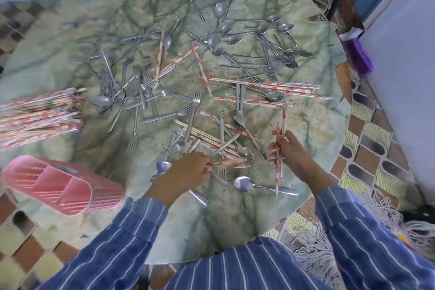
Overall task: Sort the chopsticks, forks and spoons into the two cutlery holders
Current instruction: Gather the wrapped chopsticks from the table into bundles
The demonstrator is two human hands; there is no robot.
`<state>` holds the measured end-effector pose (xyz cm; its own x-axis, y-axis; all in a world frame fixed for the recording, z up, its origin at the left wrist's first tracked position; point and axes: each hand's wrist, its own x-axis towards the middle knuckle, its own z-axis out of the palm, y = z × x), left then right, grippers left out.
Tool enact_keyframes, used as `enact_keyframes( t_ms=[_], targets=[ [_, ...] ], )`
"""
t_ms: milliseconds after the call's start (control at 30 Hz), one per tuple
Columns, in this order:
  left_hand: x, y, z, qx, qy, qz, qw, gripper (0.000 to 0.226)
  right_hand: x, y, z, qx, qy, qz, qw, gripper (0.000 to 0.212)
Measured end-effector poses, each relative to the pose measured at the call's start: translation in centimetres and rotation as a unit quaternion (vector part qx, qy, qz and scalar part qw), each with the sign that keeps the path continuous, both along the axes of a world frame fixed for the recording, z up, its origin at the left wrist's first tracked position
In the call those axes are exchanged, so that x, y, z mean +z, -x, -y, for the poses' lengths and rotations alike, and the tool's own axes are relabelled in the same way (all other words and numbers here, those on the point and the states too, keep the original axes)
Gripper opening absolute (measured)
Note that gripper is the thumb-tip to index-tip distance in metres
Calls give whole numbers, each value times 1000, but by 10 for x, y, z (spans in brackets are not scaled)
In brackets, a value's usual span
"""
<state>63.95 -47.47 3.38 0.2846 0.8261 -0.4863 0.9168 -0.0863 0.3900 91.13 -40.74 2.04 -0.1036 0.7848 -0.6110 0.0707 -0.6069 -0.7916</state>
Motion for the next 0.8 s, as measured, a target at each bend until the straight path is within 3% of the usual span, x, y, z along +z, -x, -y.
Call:
enact_keyframes(
  t_ms=[100,167,200,300,333,367,400,467,500,567,667,800],
  targets=[
    [4,26,17,126,-18,97,987,14,1,20,3,16,-6,16,1000,19],
    [5,39,26,261,-44,208,942,14,0,37,6,62,-28,66,995,16],
    [6,44,29,336,-61,283,896,17,-1,46,8,92,-44,90,991,14],
    [14,56,31,529,-101,458,707,23,-1,78,11,174,-129,160,963,12],
    [19,60,31,569,-101,471,667,21,-1,90,11,204,-163,201,944,13],
    [19,65,32,588,-96,457,660,16,0,103,10,230,-186,242,924,14],
    [19,69,32,588,-87,410,692,16,1,115,7,250,-202,274,906,18],
    [6,75,37,531,-69,246,808,30,-2,137,0,281,-211,315,882,26],
    [-2,78,40,501,-70,175,845,34,-4,146,-4,291,-209,331,873,27],
    [-11,78,45,470,-93,119,870,31,-10,157,-9,302,-207,362,857,24],
    [-17,75,45,423,-105,111,893,16,-16,163,-12,294,-200,393,848,17],
    [-25,76,41,332,-75,6,940,23,-16,165,-16,290,-178,402,850,19]
  ],
)
